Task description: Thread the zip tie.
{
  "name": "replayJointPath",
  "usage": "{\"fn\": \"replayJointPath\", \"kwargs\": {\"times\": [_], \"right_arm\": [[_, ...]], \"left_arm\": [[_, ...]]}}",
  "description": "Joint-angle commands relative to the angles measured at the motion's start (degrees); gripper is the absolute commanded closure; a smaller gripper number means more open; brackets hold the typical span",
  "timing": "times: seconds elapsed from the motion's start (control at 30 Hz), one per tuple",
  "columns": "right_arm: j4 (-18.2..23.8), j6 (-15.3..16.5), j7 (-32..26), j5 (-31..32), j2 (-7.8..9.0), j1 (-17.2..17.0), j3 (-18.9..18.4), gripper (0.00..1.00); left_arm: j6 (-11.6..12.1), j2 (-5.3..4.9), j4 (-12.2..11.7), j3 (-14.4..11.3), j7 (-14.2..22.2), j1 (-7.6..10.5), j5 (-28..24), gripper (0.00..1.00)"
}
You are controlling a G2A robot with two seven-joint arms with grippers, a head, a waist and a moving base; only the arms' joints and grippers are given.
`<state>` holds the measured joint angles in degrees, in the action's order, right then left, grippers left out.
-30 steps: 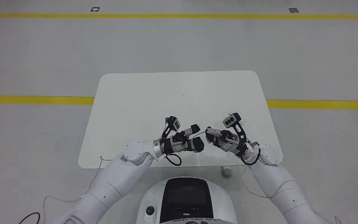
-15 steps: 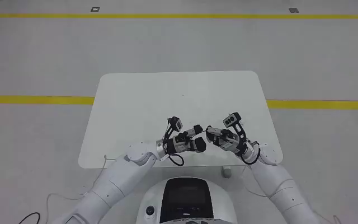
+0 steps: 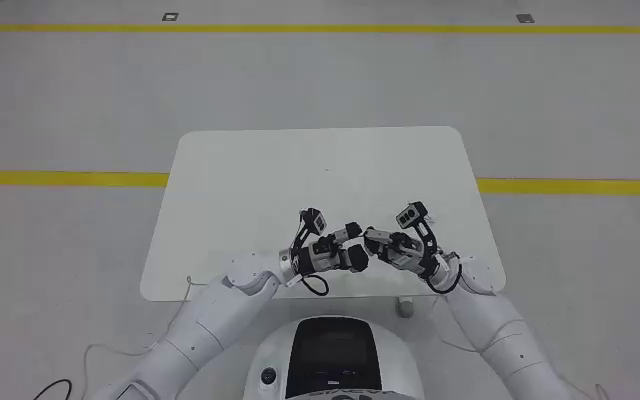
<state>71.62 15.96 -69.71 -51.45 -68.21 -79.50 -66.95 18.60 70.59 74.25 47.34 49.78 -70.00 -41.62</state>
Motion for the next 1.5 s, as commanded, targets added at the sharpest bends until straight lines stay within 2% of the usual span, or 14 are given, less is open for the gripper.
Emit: {"fn": "replayJointPath", "kwargs": {"times": [0.0, 0.37, 0.57, 0.77, 0.87, 1.3, 1.33, 1.37, 1.4, 1.47], "right_arm": [[0.08, -0.27, -0.12, 0.78, 0.11, -0.05, -0.24, 1.00], [1.71, -0.65, 0.17, 6.71, 1.13, -1.24, -2.56, 1.00], [2.57, -0.78, 1.38, 10.05, 1.59, -1.82, -3.37, 1.00], [2.97, -0.77, 2.74, 11.79, 1.91, -2.23, -4.12, 1.00], [3.00, -0.49, 3.68, 12.84, 2.05, -2.32, -4.46, 1.00], [2.93, -0.37, 4.40, 13.71, 2.15, -2.23, -4.43, 1.00], [2.93, -0.37, 4.40, 13.71, 2.15, -2.23, -4.43, 1.00], [2.93, -0.37, 4.40, 13.71, 2.15, -2.23, -4.43, 1.00], [2.93, -0.37, 4.40, 13.71, 2.15, -2.23, -4.43, 1.00], [2.93, -0.37, 4.40, 13.71, 2.15, -2.23, -4.43, 1.00]], "left_arm": [[0.03, -0.07, -0.06, 0.26, 0.06, -0.01, -0.06, 0.00], [0.16, -0.57, 0.20, 1.66, -1.53, -0.52, 1.59, 0.01], [-0.09, -0.83, 0.82, 2.12, -2.74, -0.86, 3.18, 0.16], [-0.56, -1.07, 1.24, 2.54, -3.54, -1.23, 4.11, 0.49], [-0.82, -1.18, 1.40, 2.72, -3.77, -1.32, 4.51, 0.55], [-1.11, -1.33, 1.96, 2.83, -3.62, -1.67, 4.38, 0.62], [-1.11, -1.33, 1.96, 2.83, -3.62, -1.67, 4.38, 0.66], [-1.11, -1.33, 1.96, 2.83, -3.62, -1.67, 4.38, 0.79], [-1.11, -1.33, 1.96, 2.83, -3.62, -1.67, 4.38, 0.81], [-1.11, -1.33, 1.96, 2.83, -3.62, -1.67, 4.38, 0.76]]}}
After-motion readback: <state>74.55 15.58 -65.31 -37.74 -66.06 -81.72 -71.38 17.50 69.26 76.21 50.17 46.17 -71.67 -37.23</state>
